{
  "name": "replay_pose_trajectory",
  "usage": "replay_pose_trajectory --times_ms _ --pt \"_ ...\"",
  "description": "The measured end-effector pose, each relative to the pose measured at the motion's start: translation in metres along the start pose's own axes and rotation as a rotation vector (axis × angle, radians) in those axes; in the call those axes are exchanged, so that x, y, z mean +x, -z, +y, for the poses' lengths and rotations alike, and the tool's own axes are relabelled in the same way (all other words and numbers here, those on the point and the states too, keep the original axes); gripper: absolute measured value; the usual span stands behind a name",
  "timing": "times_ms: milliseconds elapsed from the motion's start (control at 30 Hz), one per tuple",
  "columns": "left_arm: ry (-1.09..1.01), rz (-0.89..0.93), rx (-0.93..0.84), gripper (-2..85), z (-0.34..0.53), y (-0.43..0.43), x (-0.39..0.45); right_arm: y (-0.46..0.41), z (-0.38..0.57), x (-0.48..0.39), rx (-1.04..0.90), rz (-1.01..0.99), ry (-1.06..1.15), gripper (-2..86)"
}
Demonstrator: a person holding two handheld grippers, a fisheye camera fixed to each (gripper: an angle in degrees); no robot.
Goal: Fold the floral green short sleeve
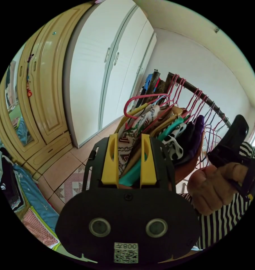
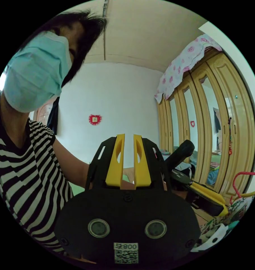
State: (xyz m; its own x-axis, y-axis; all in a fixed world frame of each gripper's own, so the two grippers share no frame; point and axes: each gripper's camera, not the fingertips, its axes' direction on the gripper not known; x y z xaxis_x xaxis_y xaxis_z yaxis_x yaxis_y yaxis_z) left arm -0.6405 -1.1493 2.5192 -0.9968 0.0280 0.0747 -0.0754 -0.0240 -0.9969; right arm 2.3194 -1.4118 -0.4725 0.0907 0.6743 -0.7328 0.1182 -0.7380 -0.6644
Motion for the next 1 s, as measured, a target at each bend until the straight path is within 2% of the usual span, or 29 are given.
replay_pose_trajectory --times_ms 167,500,800,933,1000 --pt "-0.046 0.062 -0.04 4.3 -0.03 -0.026 -0.001 0.02 0.011 0.016 -0.002 0.046 -0.013 5.4" --pt "-0.064 0.008 0.006 1.1 -0.042 0.001 -0.007 0.019 0.023 0.052 -0.077 0.105 -0.075 4.0" --pt "0.111 0.056 0.107 0.5 -0.004 0.051 -0.039 -0.013 0.007 0.086 -0.204 0.173 -0.143 3.1" --pt "0.235 -0.006 0.087 0.4 0.032 0.067 -0.047 -0.026 0.001 0.107 -0.183 0.181 -0.197 2.2" --pt "0.308 0.022 0.126 0.4 0.054 0.08 -0.053 -0.034 -0.003 0.114 -0.179 0.191 -0.199 2.1"
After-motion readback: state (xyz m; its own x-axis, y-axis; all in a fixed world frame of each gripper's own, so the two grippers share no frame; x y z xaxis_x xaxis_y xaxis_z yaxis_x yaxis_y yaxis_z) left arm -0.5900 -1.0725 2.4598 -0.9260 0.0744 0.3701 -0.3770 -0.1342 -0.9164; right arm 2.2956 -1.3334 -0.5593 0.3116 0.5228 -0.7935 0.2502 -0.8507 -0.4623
